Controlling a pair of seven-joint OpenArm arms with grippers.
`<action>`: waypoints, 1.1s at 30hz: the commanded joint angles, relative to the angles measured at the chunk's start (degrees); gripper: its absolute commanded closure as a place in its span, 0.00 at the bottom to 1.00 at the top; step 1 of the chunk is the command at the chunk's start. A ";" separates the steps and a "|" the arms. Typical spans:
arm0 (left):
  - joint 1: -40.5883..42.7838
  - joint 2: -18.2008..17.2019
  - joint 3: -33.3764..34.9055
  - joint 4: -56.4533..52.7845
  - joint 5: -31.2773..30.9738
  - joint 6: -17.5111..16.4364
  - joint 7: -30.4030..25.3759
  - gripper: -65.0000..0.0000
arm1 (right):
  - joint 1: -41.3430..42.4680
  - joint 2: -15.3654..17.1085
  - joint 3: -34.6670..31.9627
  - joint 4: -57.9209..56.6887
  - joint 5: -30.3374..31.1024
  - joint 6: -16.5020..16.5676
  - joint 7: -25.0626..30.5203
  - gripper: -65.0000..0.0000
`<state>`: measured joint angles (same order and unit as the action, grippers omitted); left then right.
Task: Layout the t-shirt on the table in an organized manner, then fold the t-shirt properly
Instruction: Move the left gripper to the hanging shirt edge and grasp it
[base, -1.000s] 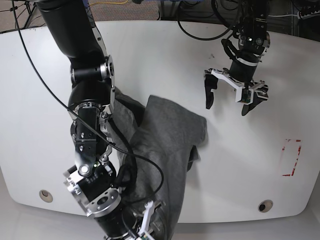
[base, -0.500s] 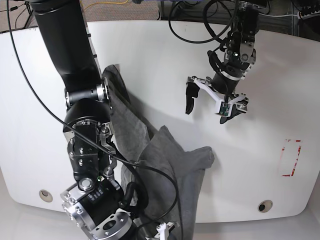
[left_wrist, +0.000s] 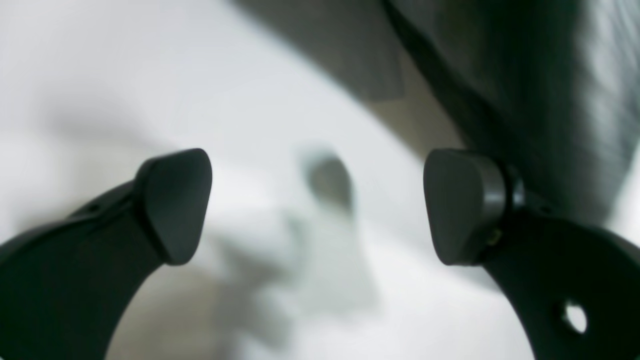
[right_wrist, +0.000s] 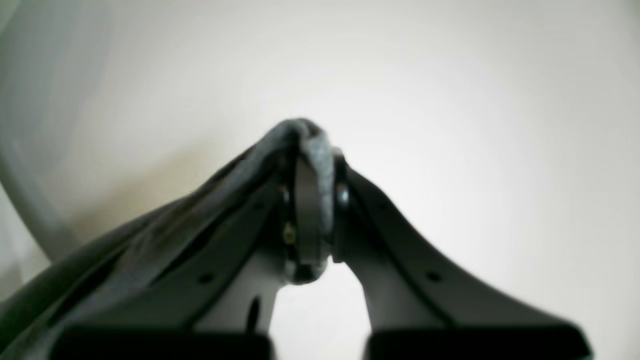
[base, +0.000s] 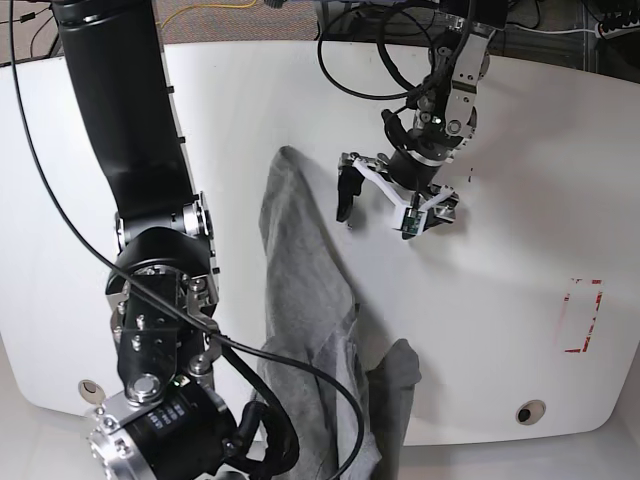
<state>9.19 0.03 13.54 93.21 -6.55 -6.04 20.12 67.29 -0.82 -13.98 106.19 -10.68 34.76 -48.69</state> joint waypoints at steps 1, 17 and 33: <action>-0.62 0.54 1.80 0.99 -0.53 -0.59 -1.53 0.00 | 3.61 -0.02 0.31 0.40 -0.36 -0.87 1.17 1.00; 2.90 -1.48 6.72 4.42 -0.53 -3.50 -1.53 0.00 | 7.51 0.07 0.40 -5.93 -0.36 -0.87 1.17 1.00; 1.40 -1.40 5.32 1.25 -0.27 -3.41 -1.53 0.00 | 7.51 1.04 0.66 -6.02 -0.36 -0.87 1.17 1.00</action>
<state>12.10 -1.58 19.75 94.87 -6.52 -9.47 19.90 72.31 0.34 -13.80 99.88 -10.52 34.76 -48.71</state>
